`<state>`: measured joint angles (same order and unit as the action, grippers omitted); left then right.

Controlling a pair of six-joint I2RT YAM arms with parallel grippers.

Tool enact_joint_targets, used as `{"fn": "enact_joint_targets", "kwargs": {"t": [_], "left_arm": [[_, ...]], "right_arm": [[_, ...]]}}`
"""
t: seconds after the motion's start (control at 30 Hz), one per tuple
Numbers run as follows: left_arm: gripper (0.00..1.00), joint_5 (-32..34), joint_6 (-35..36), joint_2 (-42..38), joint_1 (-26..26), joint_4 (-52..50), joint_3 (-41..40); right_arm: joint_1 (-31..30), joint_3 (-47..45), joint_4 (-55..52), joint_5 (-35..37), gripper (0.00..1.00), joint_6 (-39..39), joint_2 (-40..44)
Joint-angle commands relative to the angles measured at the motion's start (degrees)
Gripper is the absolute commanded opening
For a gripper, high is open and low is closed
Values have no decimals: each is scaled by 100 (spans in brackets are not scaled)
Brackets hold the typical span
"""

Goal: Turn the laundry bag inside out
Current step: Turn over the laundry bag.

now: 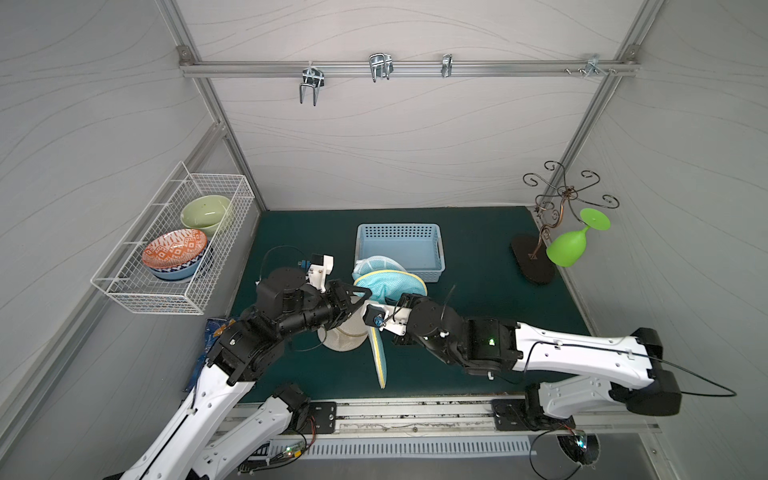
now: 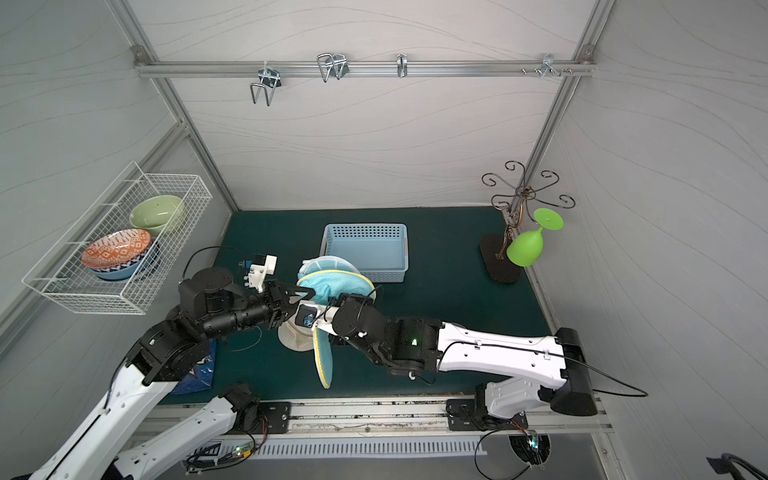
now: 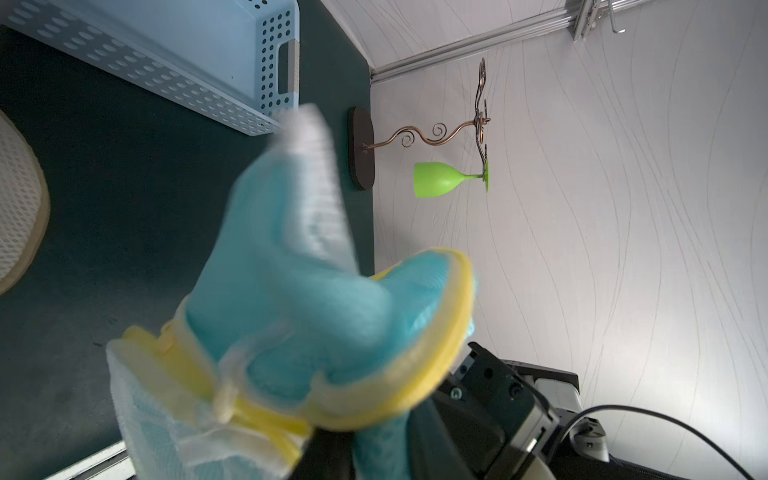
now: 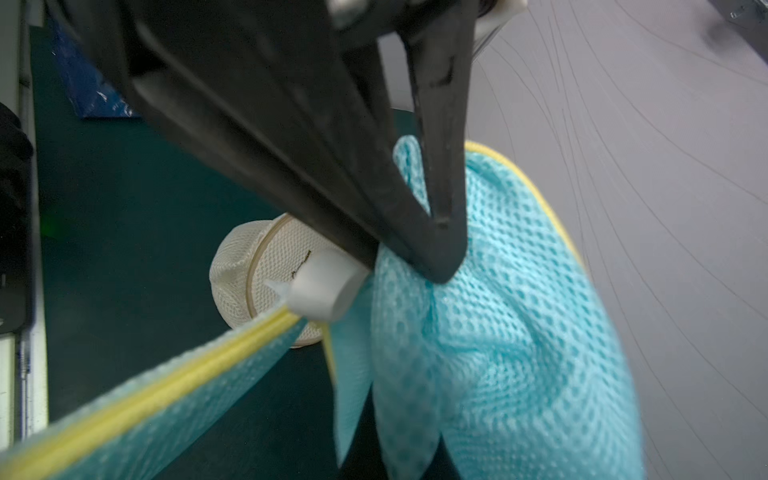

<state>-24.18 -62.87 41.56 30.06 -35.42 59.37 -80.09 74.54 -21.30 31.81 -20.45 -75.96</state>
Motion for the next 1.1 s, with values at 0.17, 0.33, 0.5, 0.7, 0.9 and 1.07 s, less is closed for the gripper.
{"fn": "enact_joint_targets", "kwargs": {"t": [0.17, 0.33, 0.5, 0.7, 0.9, 1.07], "left_arm": [[50, 1483, 1582, -715, -93, 197, -94], [49, 1487, 1952, -1367, -97, 830, -965], [46, 1351, 1922, -1827, -71, 1226, -1472], [46, 1287, 1545, -2183, 69, 2270, -2296], [45, 2228, 2367, -1204, 1221, 2365, -1830], [44, 2490, 2542, -649, 1672, 2685, -1838]], "right_arm": [[2008, 801, -1192, -2866, 0, 4367, 22], [2628, 1016, -1185, -3168, 0, 5167, -421], [2768, 1269, -1142, -3191, 0, 5489, -960], [2697, 2372, -2012, -1999, 0, 4838, -1789], [1820, 4429, -3917, 805, 0, 2949, -3101], [1651, 4765, -4564, 1591, 0, 2458, -3419]]}}
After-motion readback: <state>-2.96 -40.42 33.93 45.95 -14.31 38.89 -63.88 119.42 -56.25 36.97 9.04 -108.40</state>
